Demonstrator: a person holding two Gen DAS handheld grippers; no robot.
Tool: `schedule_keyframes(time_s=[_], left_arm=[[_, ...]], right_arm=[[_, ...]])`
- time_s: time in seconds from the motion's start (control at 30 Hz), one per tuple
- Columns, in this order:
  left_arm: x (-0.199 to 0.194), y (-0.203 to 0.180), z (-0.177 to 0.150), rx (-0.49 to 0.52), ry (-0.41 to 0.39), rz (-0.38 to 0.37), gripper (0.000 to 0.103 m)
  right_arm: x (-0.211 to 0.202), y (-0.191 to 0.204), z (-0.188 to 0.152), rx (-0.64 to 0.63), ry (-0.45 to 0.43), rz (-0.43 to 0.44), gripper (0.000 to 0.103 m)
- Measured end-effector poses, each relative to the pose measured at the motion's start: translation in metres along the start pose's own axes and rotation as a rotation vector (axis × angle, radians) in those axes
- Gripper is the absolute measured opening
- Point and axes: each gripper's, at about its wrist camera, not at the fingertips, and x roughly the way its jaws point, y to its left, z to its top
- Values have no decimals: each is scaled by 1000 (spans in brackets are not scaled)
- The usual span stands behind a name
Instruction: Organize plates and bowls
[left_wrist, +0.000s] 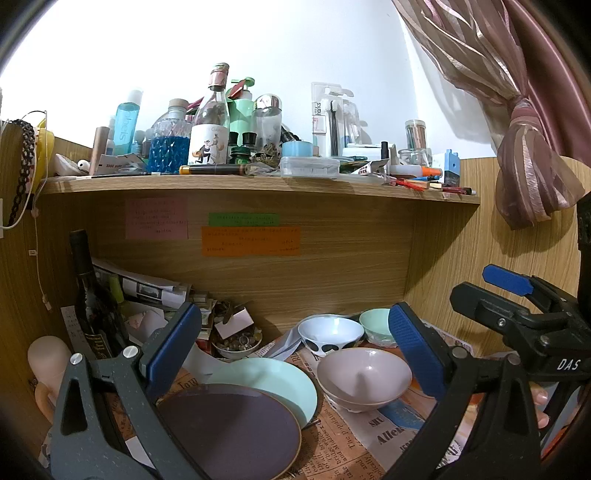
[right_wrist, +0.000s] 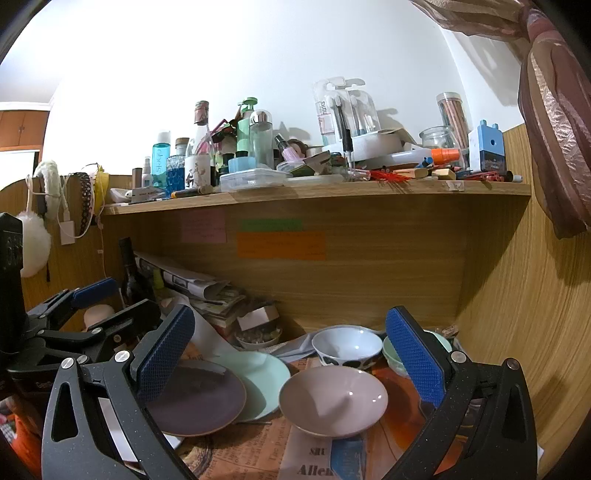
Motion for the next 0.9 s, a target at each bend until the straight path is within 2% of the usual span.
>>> schedule_keyframes(time_s=[0.43, 0.6, 0.77, 0.87, 0.9], left_arm=[[7, 14, -5, -26, 32, 7, 103], [20, 33, -16, -58, 105, 1, 103], [37, 60, -33, -73, 193, 51, 101], [46, 76, -44, -79, 240, 81, 97], [49, 82, -49, -82, 262, 93, 92]], right_arm=[[4, 5, -6, -2, 6, 47, 103], [22, 9, -21, 4, 88, 78, 103], [47, 12, -41, 28, 187, 112, 103], [61, 15, -54, 24, 247, 119, 95], [64, 16, -59, 24, 267, 123, 90]])
